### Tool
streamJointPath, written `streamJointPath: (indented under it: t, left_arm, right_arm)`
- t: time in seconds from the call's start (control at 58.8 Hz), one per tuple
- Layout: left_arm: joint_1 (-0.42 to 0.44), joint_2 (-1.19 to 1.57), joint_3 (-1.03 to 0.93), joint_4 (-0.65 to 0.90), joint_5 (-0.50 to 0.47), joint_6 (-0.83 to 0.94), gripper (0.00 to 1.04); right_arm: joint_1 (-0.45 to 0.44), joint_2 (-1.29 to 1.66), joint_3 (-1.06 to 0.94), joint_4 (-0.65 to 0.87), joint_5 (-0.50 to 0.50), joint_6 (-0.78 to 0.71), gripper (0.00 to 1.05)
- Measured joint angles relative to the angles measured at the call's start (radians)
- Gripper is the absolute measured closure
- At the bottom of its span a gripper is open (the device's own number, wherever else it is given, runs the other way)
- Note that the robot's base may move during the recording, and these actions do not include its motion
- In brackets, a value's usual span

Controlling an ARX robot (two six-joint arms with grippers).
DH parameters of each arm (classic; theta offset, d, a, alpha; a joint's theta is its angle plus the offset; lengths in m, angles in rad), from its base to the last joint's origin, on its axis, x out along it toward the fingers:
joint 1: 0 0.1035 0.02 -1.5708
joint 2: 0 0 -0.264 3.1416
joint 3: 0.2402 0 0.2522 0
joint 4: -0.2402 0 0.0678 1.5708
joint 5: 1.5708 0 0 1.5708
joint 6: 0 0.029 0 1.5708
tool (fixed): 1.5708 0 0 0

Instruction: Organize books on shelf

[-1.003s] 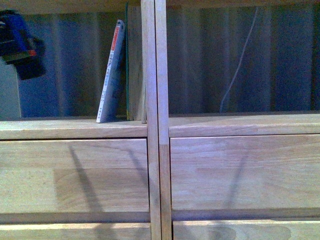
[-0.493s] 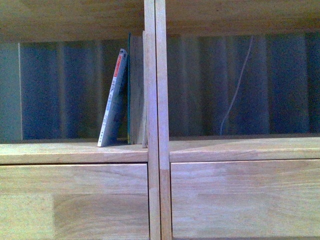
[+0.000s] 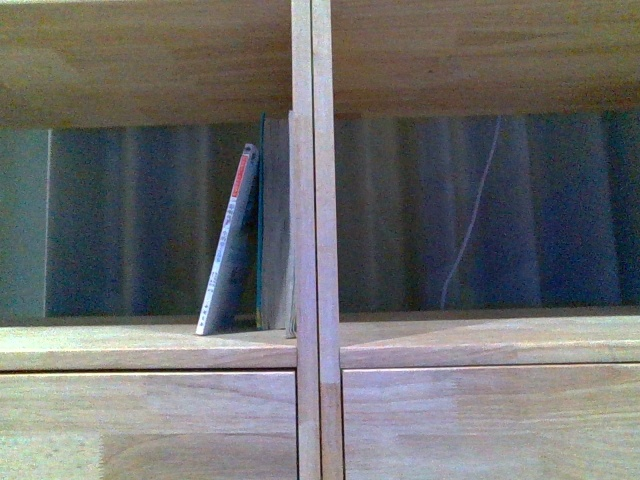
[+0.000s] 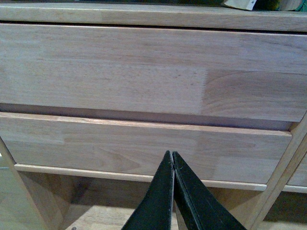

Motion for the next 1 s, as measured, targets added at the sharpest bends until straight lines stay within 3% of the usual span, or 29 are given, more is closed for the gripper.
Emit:
streamJointPath:
  t: [0.357, 1.003]
  left_arm:
    - [0.0, -0.169, -0.082, -0.089, 0.0, 0.0, 1.02]
    - [0.0, -0.377, -0.132, -0.231, 0.0, 0.002, 1.02]
  right_arm:
    - [0.026, -0.148, -0.18, 0.029, 0.009, -0.003, 1.02]
    - [0.026, -0.328, -0.285, -0.041, 0.009, -0.003, 1.02]
